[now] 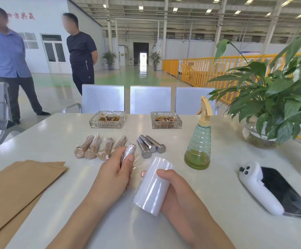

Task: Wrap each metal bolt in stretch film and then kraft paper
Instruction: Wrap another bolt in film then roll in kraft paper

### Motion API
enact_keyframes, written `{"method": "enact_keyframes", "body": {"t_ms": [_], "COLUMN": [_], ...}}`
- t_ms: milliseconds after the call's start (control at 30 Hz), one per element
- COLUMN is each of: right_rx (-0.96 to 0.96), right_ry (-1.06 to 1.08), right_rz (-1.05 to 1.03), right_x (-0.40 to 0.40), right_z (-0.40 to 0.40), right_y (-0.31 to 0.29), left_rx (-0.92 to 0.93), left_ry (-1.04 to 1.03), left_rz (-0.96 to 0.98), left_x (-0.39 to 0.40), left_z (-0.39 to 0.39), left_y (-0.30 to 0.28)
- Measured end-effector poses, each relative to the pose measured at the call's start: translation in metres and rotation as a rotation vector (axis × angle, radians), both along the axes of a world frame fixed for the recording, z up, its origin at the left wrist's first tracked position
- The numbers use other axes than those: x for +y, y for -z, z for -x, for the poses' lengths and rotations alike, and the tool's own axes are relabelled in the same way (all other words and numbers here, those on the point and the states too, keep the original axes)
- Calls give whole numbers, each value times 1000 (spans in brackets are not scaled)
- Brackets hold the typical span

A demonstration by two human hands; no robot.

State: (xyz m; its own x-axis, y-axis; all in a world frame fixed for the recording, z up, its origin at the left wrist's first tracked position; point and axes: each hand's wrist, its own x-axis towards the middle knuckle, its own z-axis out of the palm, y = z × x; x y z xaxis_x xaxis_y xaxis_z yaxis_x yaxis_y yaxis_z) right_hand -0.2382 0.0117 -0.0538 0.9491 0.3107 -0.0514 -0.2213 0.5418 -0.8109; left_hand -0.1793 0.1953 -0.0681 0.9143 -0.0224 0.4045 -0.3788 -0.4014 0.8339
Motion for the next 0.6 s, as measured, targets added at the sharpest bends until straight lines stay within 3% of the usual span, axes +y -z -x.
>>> {"method": "enact_keyframes", "body": {"t_ms": [167,333,467,600], "right_rx": [-21,-47,-81,-126], "right_ry": [57,94,197,158], "right_rz": [-71,-61,63,129], "right_x": [-7,-13,-7,1], "right_z": [-4,-7,-10,-11], "right_y": [3,8,9,9], "left_rx": [319,249,196,115], "left_ry": [171,315,233,237], "left_rz": [385,421,416,371], "left_x": [-2,3,2,-6], "left_z": [4,10,6,6], "left_y": [-9,-13,-14,-13]}}
